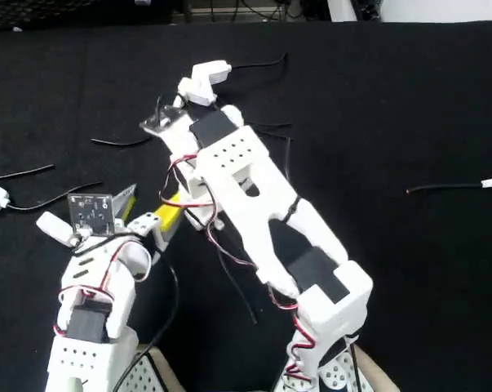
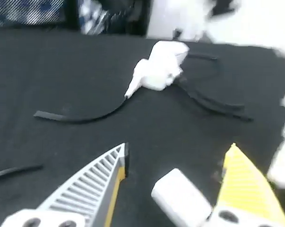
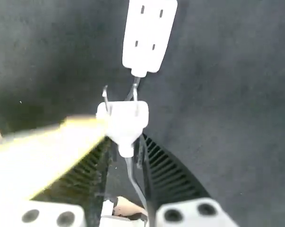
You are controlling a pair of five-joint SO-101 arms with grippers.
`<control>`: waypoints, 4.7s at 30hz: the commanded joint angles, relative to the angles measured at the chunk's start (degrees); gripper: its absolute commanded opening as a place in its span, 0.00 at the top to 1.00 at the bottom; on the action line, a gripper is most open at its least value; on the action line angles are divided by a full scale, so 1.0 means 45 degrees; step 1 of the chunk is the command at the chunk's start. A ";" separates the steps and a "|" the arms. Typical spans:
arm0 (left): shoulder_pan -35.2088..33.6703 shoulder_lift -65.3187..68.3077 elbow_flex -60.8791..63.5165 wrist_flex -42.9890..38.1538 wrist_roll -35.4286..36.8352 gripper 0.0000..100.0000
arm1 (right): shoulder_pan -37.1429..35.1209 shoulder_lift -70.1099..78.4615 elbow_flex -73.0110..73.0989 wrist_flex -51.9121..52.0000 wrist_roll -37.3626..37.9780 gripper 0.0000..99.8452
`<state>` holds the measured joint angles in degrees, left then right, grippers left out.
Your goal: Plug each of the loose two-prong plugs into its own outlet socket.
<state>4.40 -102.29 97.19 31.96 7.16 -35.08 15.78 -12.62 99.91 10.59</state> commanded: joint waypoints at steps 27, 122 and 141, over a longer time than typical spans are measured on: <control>0.0654 0.0664 0.0107 -0.0606 -0.0078 0.67 | -0.0117 -0.5753 0.0928 0.0293 0.0156 0.99; 0.6203 1.3050 -0.5714 0.1895 0.1270 0.67 | 0.8205 -0.4972 1.2884 -1.2034 -0.1563 0.88; 0.3565 1.1370 -0.6965 0.4864 0.2383 0.67 | 0.8166 -0.4972 1.2884 -1.2190 -0.1563 0.88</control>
<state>24.18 -56.04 69.14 57.27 14.73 2.46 -6.55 48.04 45.76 3.82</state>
